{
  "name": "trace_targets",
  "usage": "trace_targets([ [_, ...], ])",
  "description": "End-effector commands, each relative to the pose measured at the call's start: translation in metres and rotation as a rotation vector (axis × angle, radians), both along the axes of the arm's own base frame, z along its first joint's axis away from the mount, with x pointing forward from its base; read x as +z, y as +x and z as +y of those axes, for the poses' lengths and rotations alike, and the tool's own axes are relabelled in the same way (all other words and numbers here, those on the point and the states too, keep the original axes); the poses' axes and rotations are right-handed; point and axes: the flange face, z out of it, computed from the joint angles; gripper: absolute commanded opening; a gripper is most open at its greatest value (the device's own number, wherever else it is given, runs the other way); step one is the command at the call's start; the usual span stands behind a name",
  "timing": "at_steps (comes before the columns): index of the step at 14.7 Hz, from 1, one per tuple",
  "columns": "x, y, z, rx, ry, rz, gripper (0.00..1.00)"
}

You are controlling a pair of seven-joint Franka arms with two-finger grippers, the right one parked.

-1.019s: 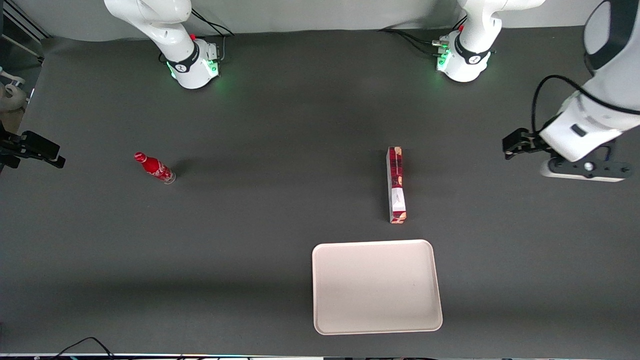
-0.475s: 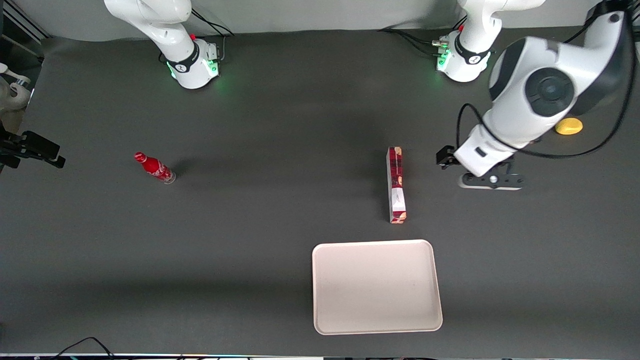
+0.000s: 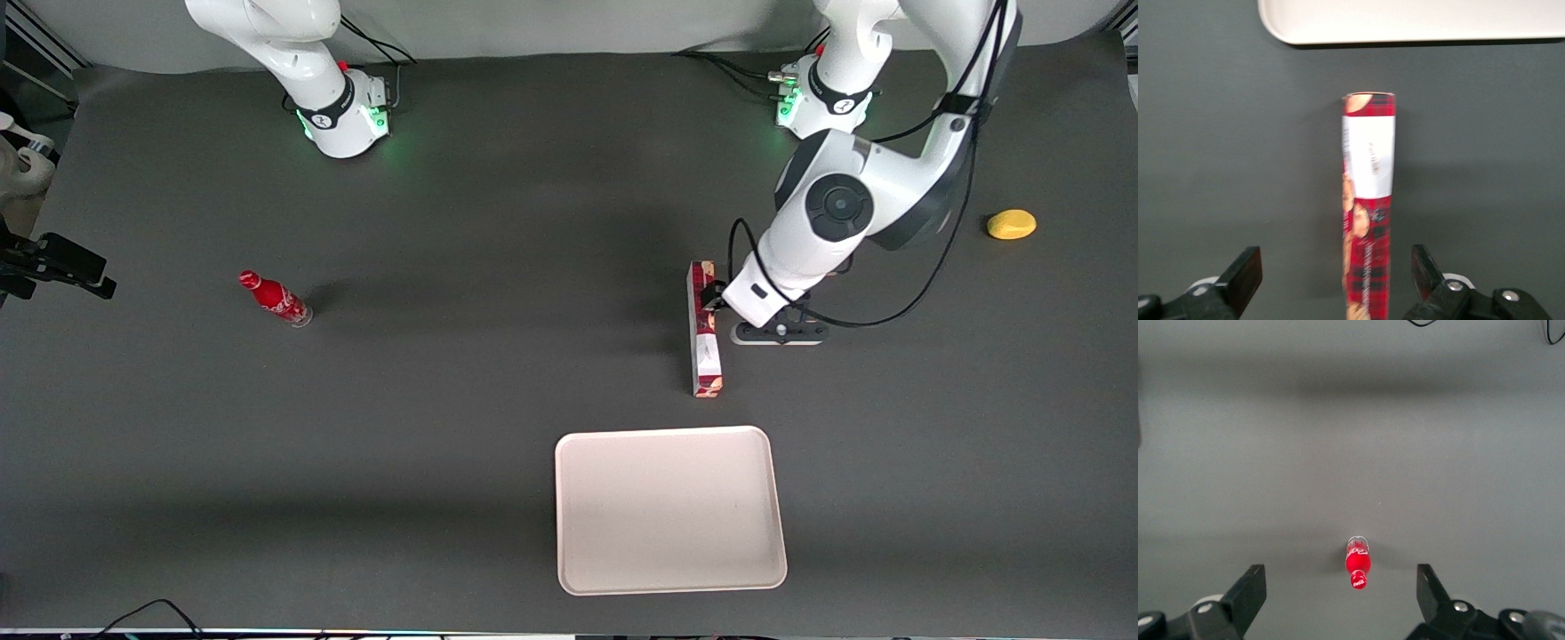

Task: Place red cookie box on tray
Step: 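Move the open left gripper over the red plaid cookie box and lower it, then close the left gripper on the cookie box and lift it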

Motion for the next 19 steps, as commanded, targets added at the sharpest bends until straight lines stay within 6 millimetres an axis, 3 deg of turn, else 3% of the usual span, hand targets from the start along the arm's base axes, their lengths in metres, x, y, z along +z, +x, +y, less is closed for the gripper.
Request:
trace_targets([
  [1,-0.037,-0.002,-0.014,0.023,-0.025,-0.008,1.00],
  [5,-0.079,0.001,-0.017,0.007,-0.025,-0.012,1.00],
  [10,-0.111,-0.007,-0.030,0.027,-0.016,0.000,1.00],
  [16,-0.127,-0.009,-0.030,-0.010,0.001,-0.001,1.00],
  [17,-0.126,-0.009,-0.030,-0.010,0.001,-0.001,0.92],
  [19,-0.126,-0.009,-0.030,-0.010,0.001,-0.001,0.47],
])
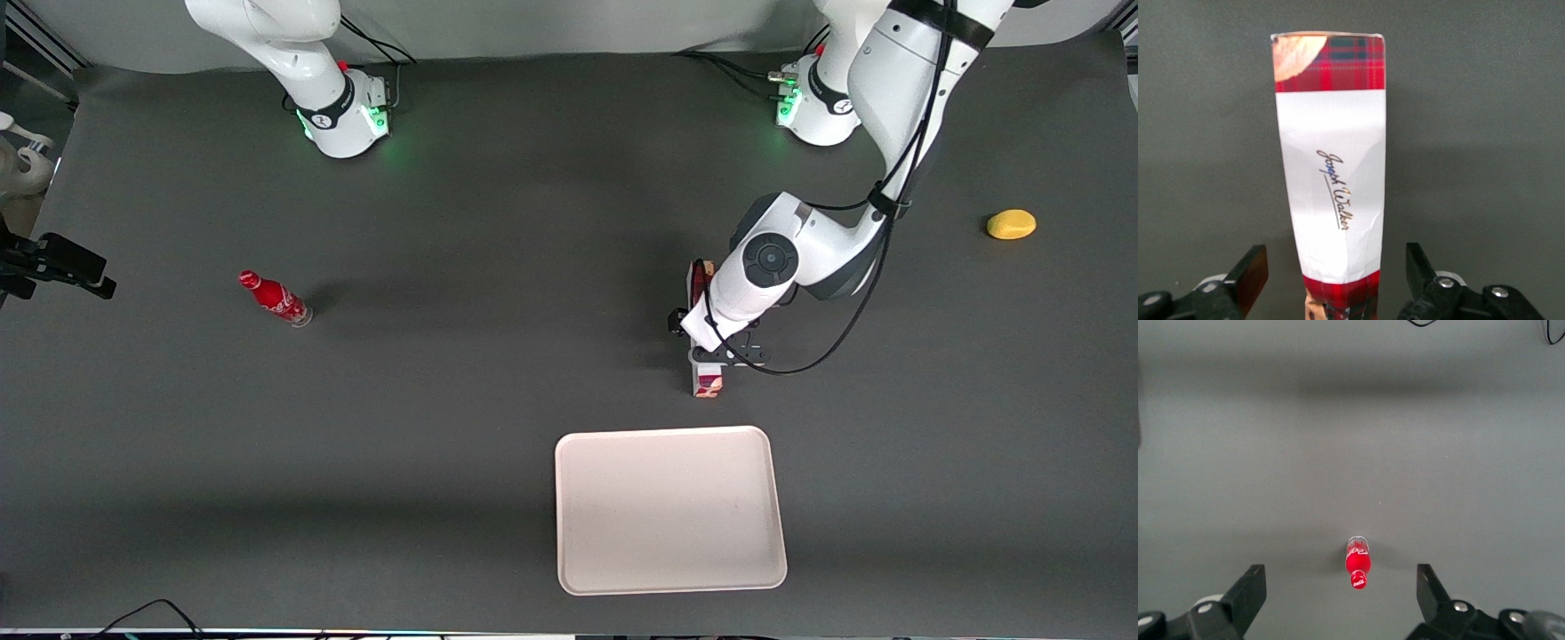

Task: Place red cookie box on tray
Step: 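Close the left gripper on the cookie box and lift it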

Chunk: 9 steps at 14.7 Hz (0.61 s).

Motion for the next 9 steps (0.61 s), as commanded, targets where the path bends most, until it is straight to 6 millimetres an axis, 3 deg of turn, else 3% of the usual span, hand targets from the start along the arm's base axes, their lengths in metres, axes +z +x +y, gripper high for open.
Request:
trace_targets([
  [1,0.0002,-0.0023,-0.0037,0.004,0.008,-0.013,0.23],
  [2,-0.0025,-0.0054,-0.0037,0.001,0.011,-0.008,0.00],
  [6,-0.0048,-0.0083,-0.0029,0.000,0.013,-0.004,0.00],
  [9,0.0052,-0.0052,-0.0045,-0.004,0.019,-0.008,0.00],
])
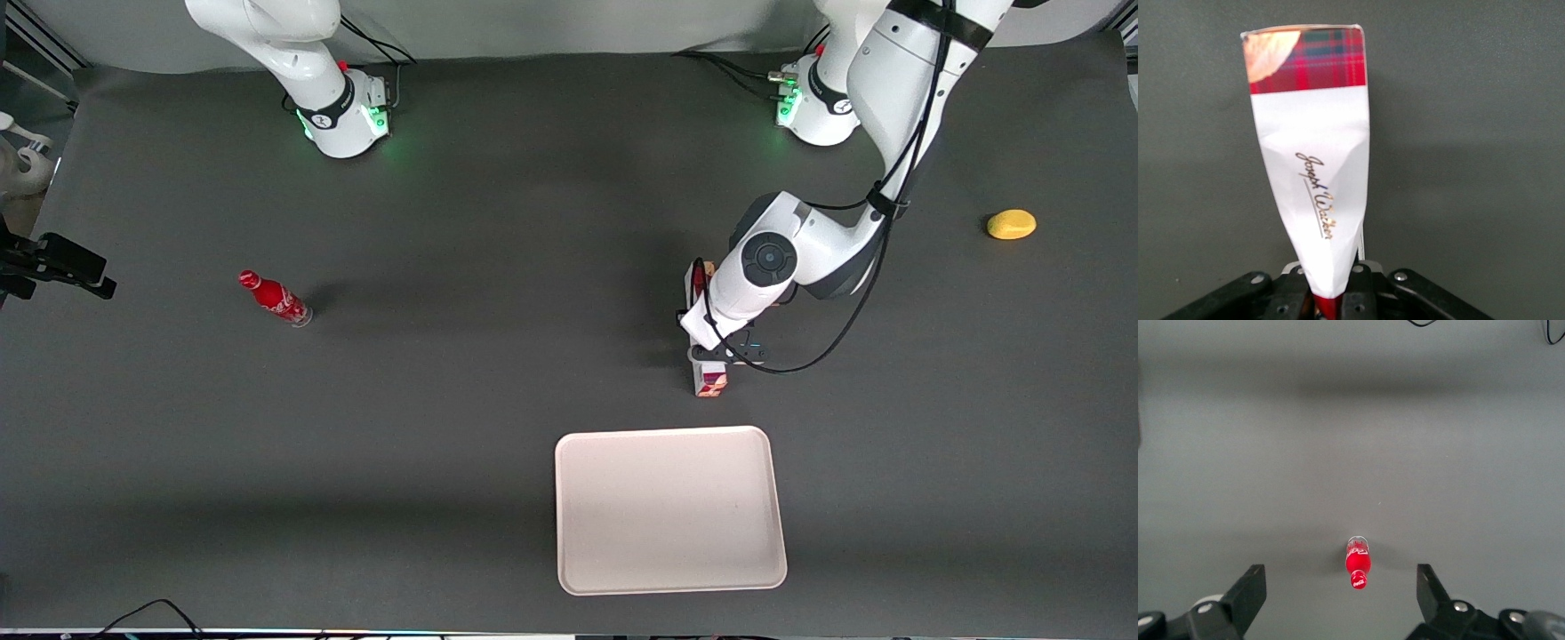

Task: Place red cookie box on tray
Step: 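Close the left gripper on the cookie box and lift it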

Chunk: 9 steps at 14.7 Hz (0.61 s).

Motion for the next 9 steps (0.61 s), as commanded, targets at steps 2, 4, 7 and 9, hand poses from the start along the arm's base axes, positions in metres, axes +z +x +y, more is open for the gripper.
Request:
trace_targets([
  [2,0.034,0.005,-0.009,-0.004,0.015,-0.046,0.00],
  [4,0.079,0.015,-0.022,-0.017,0.055,-0.027,0.00],
  [7,0.163,0.034,-0.037,-0.021,0.094,-0.008,0.00],
  [9,0.215,0.046,-0.047,-0.020,0.081,-0.025,0.00],
])
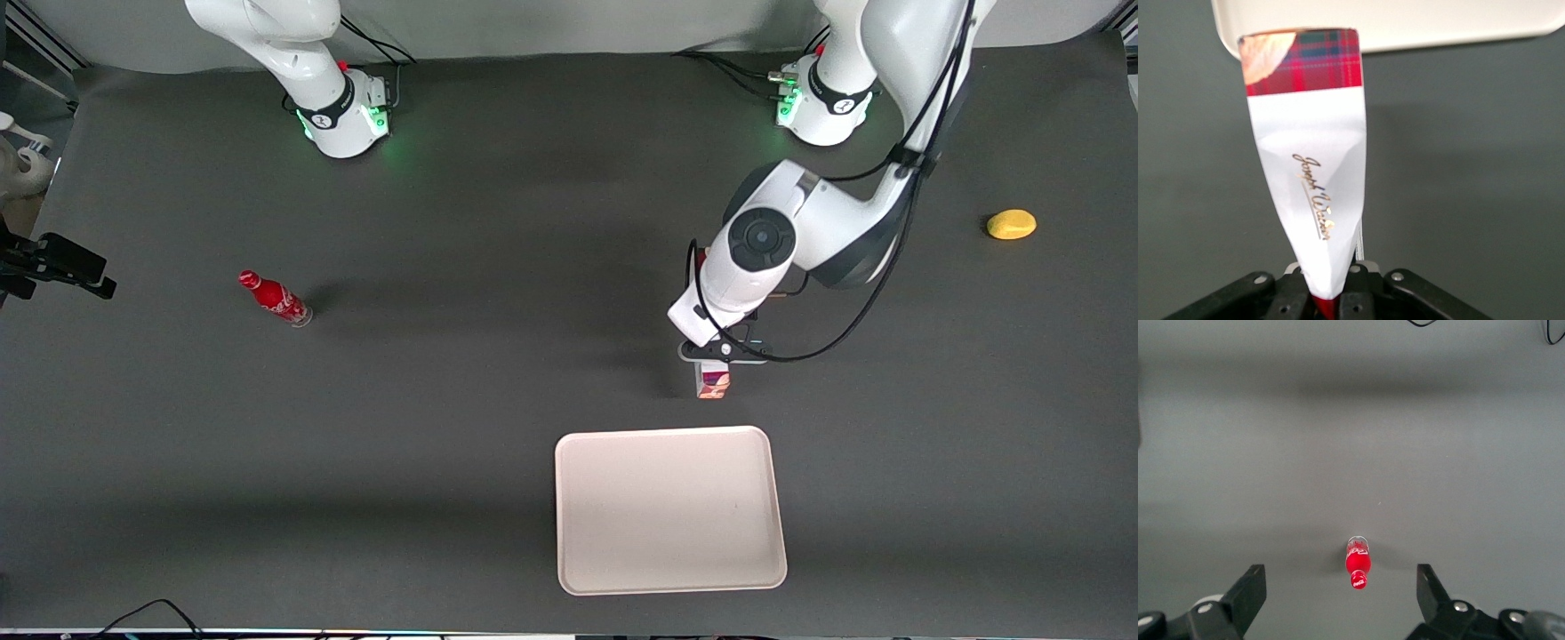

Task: Place red cookie box on tray
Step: 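Close the left gripper on the cookie box and lift it, then carry the held cookie box with the left gripper over the cream tray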

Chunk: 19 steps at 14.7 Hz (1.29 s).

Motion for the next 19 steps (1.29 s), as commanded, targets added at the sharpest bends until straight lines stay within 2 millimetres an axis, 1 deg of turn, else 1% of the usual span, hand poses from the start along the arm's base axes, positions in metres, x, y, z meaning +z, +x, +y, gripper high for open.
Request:
trace_targets([
  [1,0.097,0.018,-0.015,0.012,-0.006,-0.038,0.00],
  [2,0.110,0.023,-0.015,0.012,-0.014,-0.045,0.00],
  [3,0.119,0.028,-0.014,0.002,-0.024,-0.059,0.00],
  [5,0.113,0.043,-0.007,-0.051,-0.045,-0.070,0.00],
  [6,0.105,0.052,-0.006,-0.071,-0.053,-0.063,0.00],
  [8,0.094,0.081,-0.001,-0.056,-0.077,-0.067,0.00],
  [9,0.081,0.095,0.005,-0.052,-0.061,-0.074,0.00],
  [11,0.054,0.123,0.025,-0.024,-0.037,-0.083,0.00],
  [12,0.048,0.133,0.031,-0.025,-0.027,-0.107,0.00],
  [13,0.041,0.141,0.037,-0.026,-0.010,-0.139,0.00],
  [14,0.025,0.150,0.041,-0.022,-0.020,-0.172,0.00],
  [16,-0.002,0.162,0.047,-0.009,-0.036,-0.198,0.00],
  [19,-0.054,0.178,0.061,-0.002,-0.031,-0.234,0.00],
])
